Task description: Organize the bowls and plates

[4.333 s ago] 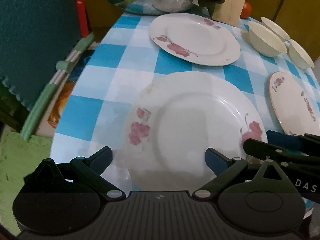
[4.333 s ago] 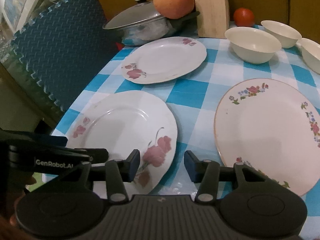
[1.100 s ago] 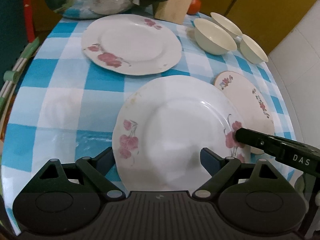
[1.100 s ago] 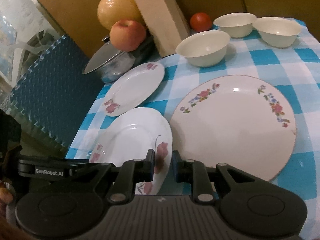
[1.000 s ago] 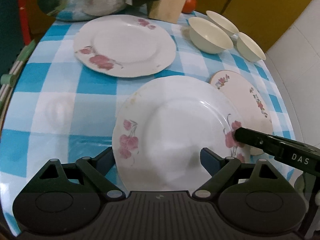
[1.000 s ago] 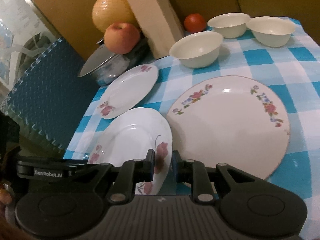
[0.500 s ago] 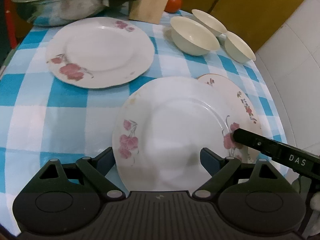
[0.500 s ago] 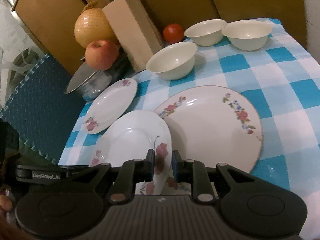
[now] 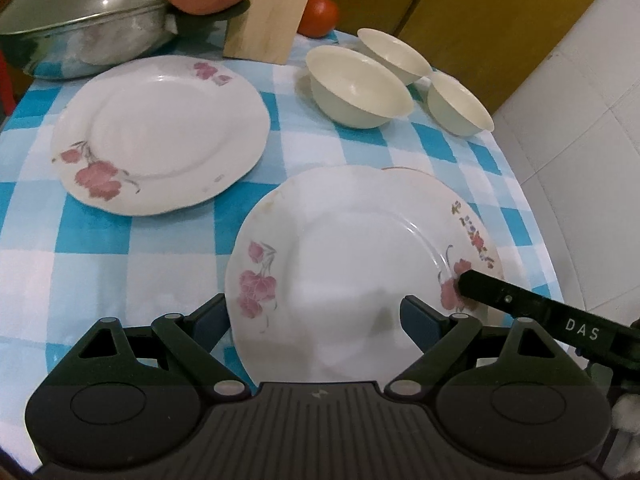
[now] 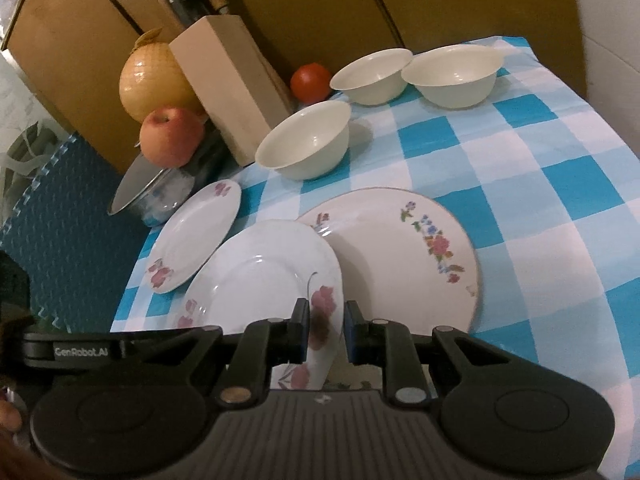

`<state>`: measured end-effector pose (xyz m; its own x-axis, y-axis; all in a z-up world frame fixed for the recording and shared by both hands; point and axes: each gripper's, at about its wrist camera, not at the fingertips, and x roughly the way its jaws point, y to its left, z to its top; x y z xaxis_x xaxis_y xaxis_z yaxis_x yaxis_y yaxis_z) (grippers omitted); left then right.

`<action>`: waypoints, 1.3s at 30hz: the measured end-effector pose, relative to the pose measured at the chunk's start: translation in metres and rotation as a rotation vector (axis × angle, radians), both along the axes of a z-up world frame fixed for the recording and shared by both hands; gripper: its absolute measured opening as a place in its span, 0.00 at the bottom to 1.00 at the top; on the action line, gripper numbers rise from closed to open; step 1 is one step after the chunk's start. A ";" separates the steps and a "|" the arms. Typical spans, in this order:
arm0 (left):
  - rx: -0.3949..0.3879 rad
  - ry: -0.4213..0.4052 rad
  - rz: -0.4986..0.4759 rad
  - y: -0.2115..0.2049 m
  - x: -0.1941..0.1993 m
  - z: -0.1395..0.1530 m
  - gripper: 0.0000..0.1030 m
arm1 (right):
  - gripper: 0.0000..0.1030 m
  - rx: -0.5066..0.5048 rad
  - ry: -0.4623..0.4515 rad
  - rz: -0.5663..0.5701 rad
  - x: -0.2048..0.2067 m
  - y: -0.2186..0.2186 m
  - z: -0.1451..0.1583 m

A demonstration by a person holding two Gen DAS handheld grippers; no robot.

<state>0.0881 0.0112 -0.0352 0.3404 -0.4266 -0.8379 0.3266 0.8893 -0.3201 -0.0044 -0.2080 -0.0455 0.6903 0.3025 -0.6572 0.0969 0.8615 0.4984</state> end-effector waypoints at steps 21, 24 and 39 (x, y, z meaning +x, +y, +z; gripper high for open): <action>-0.012 -0.057 -0.064 -0.041 0.014 0.003 0.91 | 0.14 0.016 0.037 -0.114 -0.002 -0.032 -0.010; -0.012 -0.054 -0.077 -0.045 0.014 0.001 0.91 | 0.14 0.014 0.041 -0.130 -0.002 -0.035 -0.011; -0.032 -0.005 -0.105 -0.056 0.013 -0.008 0.87 | 0.18 -0.128 0.002 -0.187 -0.007 -0.034 -0.002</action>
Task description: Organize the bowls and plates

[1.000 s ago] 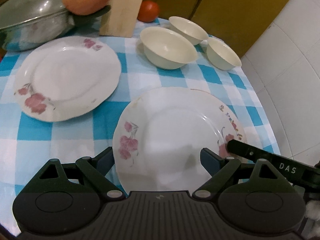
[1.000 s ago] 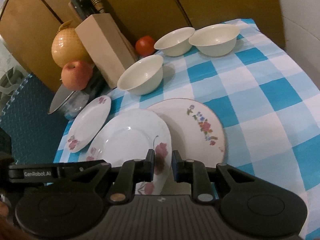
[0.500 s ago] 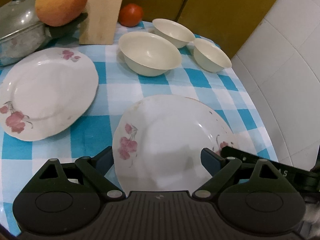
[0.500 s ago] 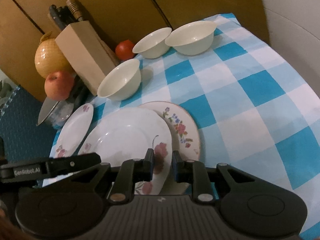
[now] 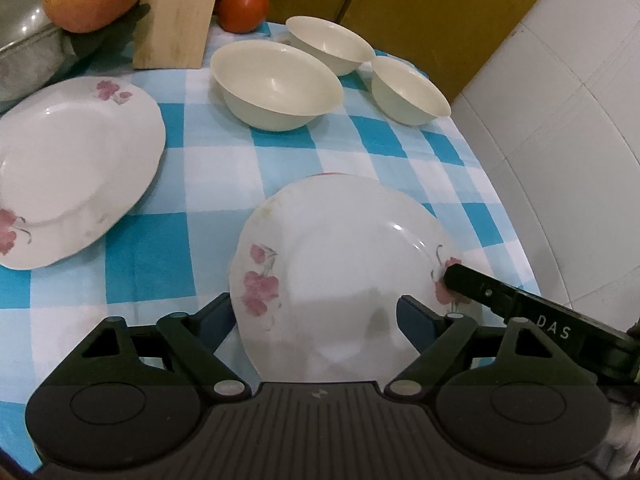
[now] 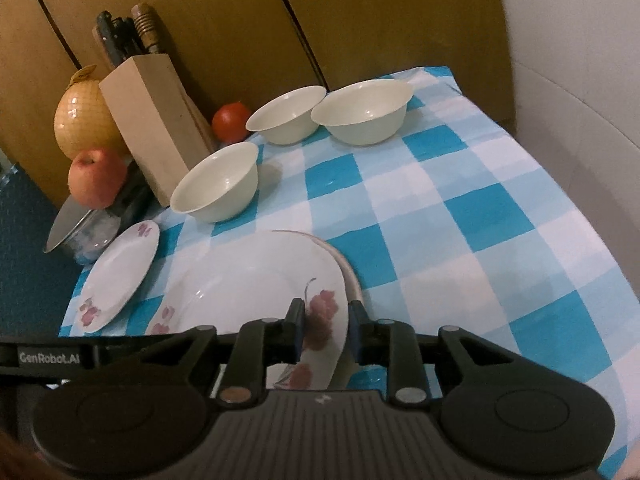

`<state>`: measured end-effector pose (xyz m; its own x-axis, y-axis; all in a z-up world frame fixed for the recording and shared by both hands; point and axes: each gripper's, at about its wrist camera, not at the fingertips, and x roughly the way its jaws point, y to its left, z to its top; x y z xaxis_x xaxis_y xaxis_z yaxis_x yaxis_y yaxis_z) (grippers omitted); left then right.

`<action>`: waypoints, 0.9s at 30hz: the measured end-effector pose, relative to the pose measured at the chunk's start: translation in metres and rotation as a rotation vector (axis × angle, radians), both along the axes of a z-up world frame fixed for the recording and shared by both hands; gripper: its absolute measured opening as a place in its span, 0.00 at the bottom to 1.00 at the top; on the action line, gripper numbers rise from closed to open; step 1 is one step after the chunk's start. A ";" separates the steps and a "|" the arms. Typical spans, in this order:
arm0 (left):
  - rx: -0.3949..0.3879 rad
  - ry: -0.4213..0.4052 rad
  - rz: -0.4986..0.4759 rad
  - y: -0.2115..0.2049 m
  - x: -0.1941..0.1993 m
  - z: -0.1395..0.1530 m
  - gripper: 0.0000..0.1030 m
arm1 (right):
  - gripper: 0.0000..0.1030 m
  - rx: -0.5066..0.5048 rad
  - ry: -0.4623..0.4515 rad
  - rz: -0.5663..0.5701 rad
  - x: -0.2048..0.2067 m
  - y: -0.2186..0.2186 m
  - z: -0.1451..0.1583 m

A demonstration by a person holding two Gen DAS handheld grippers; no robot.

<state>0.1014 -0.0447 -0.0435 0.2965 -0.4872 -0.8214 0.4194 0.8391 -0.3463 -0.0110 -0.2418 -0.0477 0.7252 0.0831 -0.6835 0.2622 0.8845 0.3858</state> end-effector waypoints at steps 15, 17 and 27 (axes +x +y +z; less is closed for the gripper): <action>0.041 -0.146 0.008 0.011 -0.014 0.022 0.85 | 0.20 -0.099 0.010 -0.033 0.002 0.003 0.001; 0.057 -0.158 0.034 0.017 -0.012 0.023 0.86 | 0.20 -0.111 0.003 -0.039 0.002 0.003 0.003; 0.116 -0.182 0.211 0.063 0.006 0.030 0.87 | 0.20 -0.132 -0.038 0.035 0.017 0.025 0.016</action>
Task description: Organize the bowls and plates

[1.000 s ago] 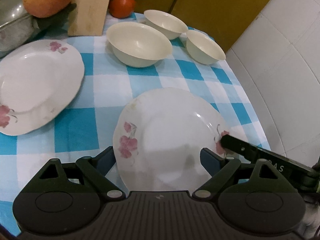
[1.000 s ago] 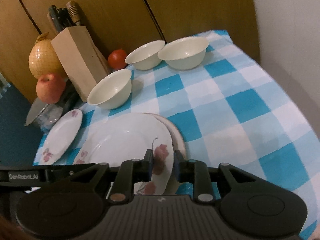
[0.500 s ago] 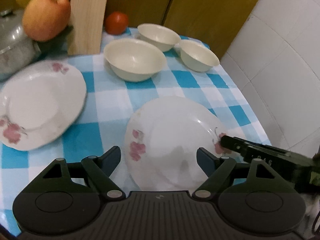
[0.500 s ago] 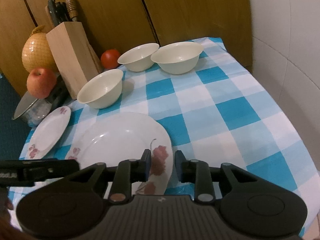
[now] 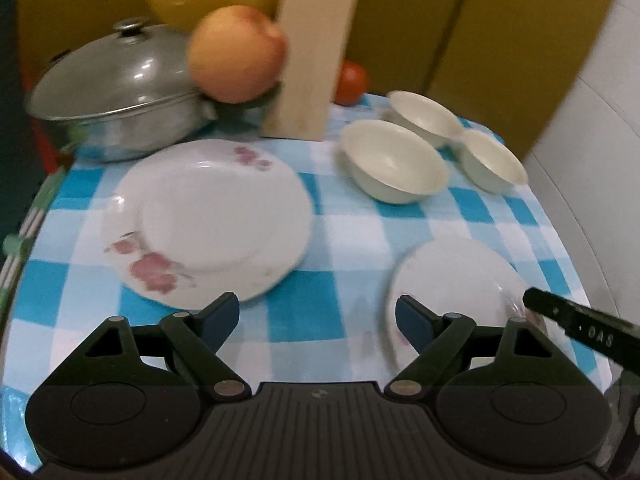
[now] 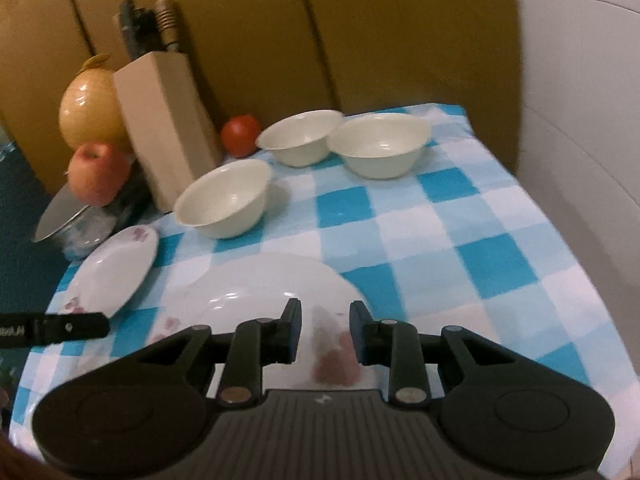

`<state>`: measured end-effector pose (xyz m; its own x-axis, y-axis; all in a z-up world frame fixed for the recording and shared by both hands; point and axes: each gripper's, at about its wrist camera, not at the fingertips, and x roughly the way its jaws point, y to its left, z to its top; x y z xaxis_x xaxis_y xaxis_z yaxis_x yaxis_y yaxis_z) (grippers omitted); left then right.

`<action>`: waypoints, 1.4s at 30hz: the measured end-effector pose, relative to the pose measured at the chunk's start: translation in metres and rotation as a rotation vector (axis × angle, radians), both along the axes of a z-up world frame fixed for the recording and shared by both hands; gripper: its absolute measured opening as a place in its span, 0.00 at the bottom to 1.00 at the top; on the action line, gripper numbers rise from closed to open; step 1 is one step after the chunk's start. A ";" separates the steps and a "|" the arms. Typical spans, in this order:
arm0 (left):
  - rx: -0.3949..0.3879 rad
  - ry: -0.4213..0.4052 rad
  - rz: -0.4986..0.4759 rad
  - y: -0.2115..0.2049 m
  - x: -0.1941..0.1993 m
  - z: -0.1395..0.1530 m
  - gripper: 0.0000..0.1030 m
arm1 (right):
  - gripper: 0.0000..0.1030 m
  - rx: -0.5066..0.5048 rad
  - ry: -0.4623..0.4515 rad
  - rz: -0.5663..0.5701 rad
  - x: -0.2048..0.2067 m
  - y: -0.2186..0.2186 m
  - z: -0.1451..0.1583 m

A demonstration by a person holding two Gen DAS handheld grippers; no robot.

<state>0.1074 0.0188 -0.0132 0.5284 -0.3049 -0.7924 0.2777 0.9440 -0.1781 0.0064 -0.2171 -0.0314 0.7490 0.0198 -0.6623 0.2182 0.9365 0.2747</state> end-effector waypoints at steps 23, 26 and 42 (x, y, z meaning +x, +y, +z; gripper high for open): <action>0.089 0.005 0.166 0.038 0.027 -0.005 0.87 | 0.21 -0.003 0.020 0.286 0.089 0.092 0.011; 0.096 0.008 0.202 0.046 0.034 -0.005 0.87 | 0.21 -0.004 0.034 0.311 0.106 0.104 0.009; 0.132 0.037 0.282 0.066 0.076 -0.020 0.88 | 0.22 0.023 0.111 0.347 0.166 0.130 -0.019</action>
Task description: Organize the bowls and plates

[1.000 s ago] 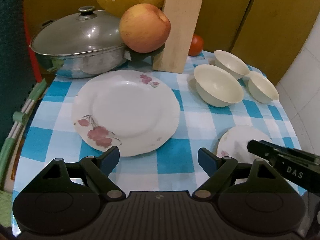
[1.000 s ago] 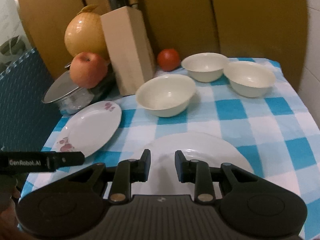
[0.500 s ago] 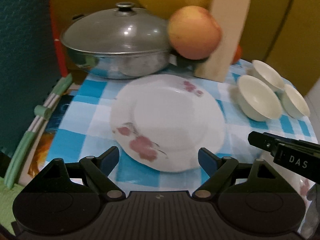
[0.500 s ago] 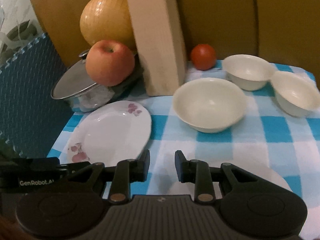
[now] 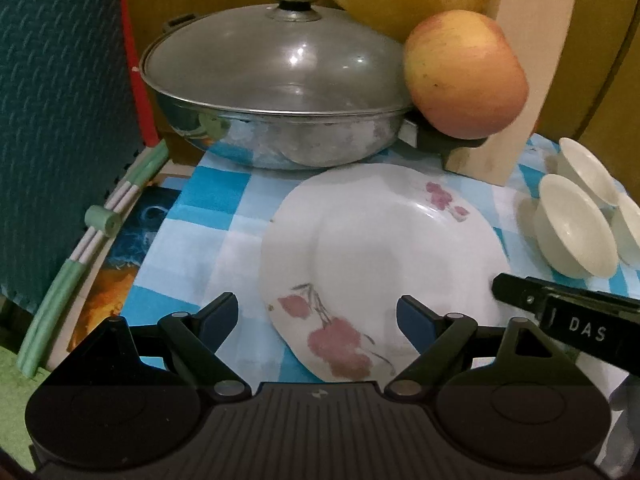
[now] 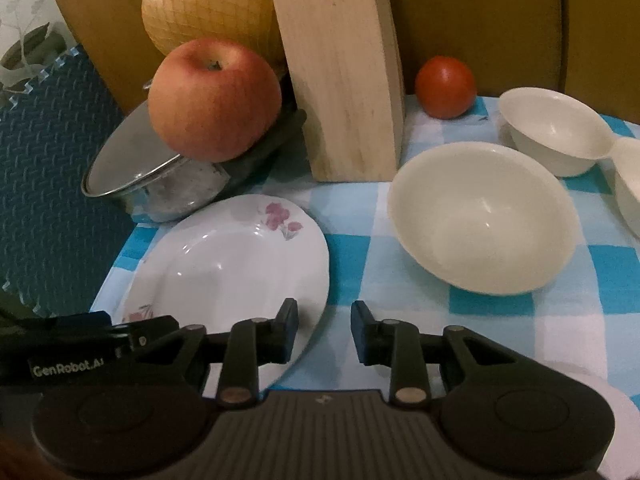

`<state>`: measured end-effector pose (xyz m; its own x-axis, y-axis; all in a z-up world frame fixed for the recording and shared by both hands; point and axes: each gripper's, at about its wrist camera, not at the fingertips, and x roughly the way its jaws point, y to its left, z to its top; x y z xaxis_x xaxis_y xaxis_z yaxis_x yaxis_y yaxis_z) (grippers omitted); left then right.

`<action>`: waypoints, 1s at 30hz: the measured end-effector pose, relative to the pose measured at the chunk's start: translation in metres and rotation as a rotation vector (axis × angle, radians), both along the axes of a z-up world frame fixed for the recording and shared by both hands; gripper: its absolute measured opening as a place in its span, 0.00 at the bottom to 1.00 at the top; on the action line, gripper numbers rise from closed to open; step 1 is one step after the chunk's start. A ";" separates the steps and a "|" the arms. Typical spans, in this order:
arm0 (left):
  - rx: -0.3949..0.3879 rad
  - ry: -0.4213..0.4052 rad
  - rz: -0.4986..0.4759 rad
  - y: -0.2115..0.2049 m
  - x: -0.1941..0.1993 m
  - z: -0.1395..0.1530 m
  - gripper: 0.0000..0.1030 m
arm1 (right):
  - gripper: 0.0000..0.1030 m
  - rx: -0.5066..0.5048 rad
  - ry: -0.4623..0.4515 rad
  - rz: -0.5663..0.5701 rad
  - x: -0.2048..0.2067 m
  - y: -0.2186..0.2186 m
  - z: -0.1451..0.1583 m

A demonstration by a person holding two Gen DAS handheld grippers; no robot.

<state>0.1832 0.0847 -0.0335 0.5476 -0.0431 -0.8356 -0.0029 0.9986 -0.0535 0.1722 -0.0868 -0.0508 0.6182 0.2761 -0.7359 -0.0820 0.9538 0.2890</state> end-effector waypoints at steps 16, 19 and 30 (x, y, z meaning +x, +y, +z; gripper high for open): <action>-0.025 0.031 -0.009 0.000 0.016 -0.010 0.90 | 0.23 0.026 -0.005 -0.026 0.018 -0.007 -0.002; -0.029 0.030 -0.018 -0.001 0.017 -0.010 0.90 | 0.23 0.034 -0.003 -0.032 0.020 -0.009 -0.003; -0.042 0.022 -0.040 -0.003 0.023 -0.011 0.91 | 0.25 0.083 0.008 -0.012 0.023 -0.011 -0.007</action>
<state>0.2058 0.0817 -0.0446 0.5263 -0.0996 -0.8445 0.0352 0.9948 -0.0954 0.1954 -0.0974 -0.0581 0.6162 0.3286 -0.7158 -0.0680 0.9276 0.3673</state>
